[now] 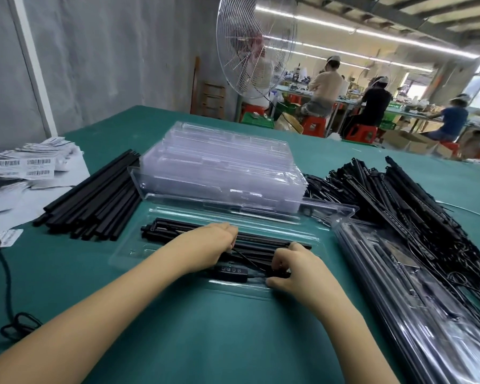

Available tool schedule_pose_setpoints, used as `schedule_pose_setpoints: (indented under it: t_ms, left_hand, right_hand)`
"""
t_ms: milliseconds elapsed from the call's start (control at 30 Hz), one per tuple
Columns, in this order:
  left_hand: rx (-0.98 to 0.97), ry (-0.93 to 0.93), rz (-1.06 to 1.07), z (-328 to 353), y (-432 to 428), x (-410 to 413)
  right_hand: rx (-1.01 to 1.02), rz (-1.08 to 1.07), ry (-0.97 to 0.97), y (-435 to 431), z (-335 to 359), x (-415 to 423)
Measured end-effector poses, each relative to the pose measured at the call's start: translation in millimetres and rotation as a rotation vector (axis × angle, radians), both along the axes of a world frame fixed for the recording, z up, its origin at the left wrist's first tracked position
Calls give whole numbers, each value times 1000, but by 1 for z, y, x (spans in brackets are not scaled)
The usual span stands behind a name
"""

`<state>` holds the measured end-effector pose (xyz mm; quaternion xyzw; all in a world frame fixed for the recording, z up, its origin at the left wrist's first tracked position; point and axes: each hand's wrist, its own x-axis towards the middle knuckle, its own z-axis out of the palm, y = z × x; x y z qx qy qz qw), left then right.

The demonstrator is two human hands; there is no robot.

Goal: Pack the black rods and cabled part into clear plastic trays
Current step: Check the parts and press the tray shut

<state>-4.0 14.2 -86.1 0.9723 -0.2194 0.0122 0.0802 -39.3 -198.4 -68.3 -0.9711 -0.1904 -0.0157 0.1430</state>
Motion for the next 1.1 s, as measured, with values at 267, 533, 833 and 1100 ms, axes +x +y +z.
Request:
schedule_pose_setpoints:
  t_ms: [267,533,833,1100]
  left_hand:
    - [0,-142,-93,-3,7,-11]
    - [-63,-124,-102,-10,14,-7]
    - [25,-169,-109,-5,7,-13]
    - [161,-281,-120,-2,-9,-17]
  right_hand:
    - [157,-41,12,-11,4,5]
    - [269,-155,134,-29,3,0]
    - [386,-457,-370,-29,11,-3]
    - [164,-289,-244,-30,20,-16]
